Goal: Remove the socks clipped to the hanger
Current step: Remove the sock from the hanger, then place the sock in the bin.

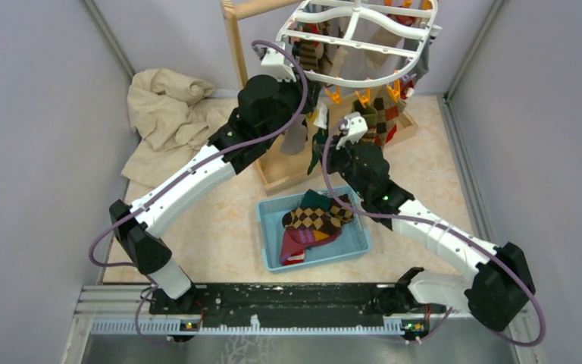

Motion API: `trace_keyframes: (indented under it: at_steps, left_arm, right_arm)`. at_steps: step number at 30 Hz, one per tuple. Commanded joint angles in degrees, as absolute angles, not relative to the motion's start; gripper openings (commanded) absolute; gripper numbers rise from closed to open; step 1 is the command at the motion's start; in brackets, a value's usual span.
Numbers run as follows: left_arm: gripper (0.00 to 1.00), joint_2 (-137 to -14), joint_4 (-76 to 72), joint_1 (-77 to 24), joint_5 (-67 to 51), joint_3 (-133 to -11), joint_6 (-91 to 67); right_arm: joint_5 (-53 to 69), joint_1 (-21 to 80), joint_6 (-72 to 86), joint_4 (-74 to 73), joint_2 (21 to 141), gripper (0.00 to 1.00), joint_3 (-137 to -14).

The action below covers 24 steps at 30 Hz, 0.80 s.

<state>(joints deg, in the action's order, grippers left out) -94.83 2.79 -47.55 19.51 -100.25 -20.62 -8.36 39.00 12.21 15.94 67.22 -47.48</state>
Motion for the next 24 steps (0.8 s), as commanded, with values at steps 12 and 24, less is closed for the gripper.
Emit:
trace_keyframes:
  at_steps: [12,24]
  left_arm:
    - [0.26,-94.8,2.7,-47.8,18.8,-102.4,-18.8]
    - [0.27,-97.4,4.2,-48.0,10.3,-105.0,-16.9]
  right_arm:
    - [3.4,43.8,14.5,3.3,53.4,0.0,-42.3]
    - [9.2,46.4,16.2,0.1,51.1,0.0,-37.3]
